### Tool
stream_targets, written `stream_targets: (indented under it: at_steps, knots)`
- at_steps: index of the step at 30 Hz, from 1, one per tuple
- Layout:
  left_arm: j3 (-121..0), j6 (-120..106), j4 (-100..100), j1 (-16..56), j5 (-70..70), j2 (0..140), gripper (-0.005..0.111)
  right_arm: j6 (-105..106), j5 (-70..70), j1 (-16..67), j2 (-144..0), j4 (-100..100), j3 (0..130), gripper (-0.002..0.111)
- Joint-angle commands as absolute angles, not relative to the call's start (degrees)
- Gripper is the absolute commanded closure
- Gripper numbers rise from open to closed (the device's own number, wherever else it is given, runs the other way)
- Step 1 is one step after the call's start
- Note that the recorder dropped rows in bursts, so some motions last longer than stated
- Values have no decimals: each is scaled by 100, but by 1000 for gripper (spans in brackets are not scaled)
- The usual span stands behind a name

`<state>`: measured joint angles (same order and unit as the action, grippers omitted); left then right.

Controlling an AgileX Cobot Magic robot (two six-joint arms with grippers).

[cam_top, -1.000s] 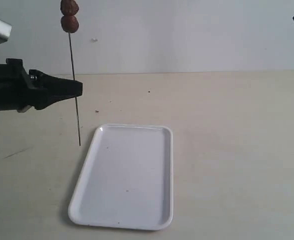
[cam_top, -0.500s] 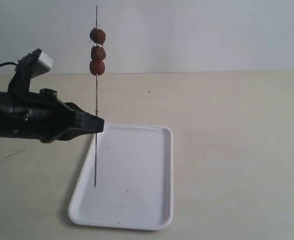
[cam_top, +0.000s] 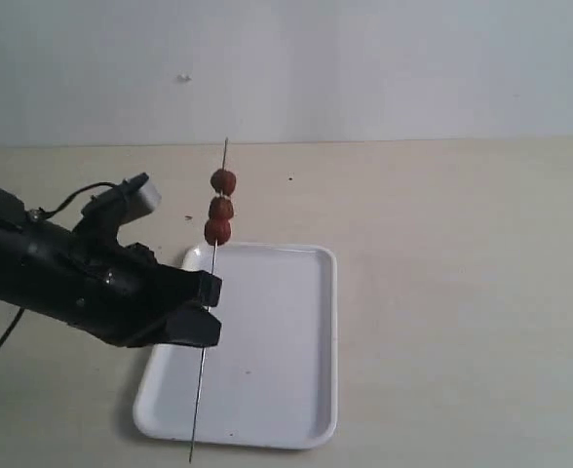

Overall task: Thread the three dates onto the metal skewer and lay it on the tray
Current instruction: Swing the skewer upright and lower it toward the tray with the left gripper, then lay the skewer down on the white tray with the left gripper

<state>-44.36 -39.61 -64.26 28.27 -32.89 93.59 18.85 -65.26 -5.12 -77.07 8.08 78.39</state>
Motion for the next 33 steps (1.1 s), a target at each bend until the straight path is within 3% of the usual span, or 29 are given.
stream_targets:
  at_steps: [1, 33]
  knots:
    - [-4562, -3703, -6274, 2870, -3577, 9849, 107, 1871, -6521, -533, -7661, 847, 7810, 108]
    - [-5351, -3382, -6101, 2870, -3783, 11104, 107, 1884, -6510, -533, -7679, 949, 7810, 108]
